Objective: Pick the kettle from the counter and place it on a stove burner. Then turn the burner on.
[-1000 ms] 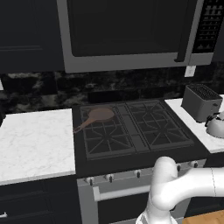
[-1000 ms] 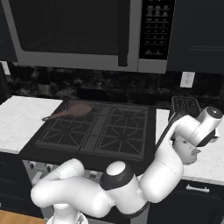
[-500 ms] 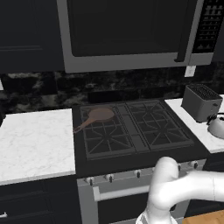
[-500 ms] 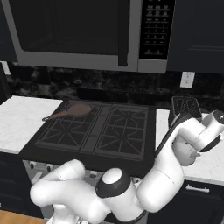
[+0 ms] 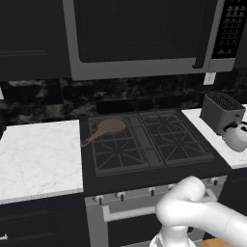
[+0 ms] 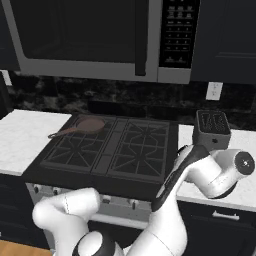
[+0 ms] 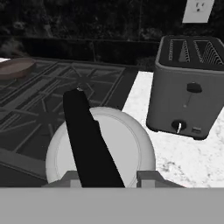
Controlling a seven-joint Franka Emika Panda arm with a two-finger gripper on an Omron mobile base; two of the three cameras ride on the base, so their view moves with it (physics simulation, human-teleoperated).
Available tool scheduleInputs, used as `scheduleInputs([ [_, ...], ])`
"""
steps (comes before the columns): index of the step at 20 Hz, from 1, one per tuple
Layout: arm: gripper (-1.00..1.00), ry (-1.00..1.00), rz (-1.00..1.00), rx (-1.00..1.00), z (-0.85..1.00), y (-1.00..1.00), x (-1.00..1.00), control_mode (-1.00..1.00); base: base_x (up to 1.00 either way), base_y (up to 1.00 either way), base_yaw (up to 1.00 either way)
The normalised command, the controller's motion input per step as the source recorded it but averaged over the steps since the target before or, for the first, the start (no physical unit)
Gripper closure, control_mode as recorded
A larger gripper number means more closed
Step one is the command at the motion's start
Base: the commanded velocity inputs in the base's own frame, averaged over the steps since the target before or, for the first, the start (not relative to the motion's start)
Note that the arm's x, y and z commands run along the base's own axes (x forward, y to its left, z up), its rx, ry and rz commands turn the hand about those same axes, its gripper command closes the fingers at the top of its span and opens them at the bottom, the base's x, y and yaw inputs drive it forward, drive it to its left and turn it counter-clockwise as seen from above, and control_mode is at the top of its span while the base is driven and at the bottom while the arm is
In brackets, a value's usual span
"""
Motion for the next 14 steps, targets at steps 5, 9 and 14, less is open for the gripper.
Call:
scheduleInputs([
  [5,1.00,-0.38,0.00,-0.01,0.23,1.00,-0.14,-1.00,0.00,0.00,0.00],
  [9,1.00,-0.26,0.00,-0.06,0.13,1.00,0.01,-1.00,0.00,0.00,0.00],
  [14,1.00,-0.01,0.00,-0.13,0.01,1.00,0.37,-1.00,0.00,0.00,0.00],
])
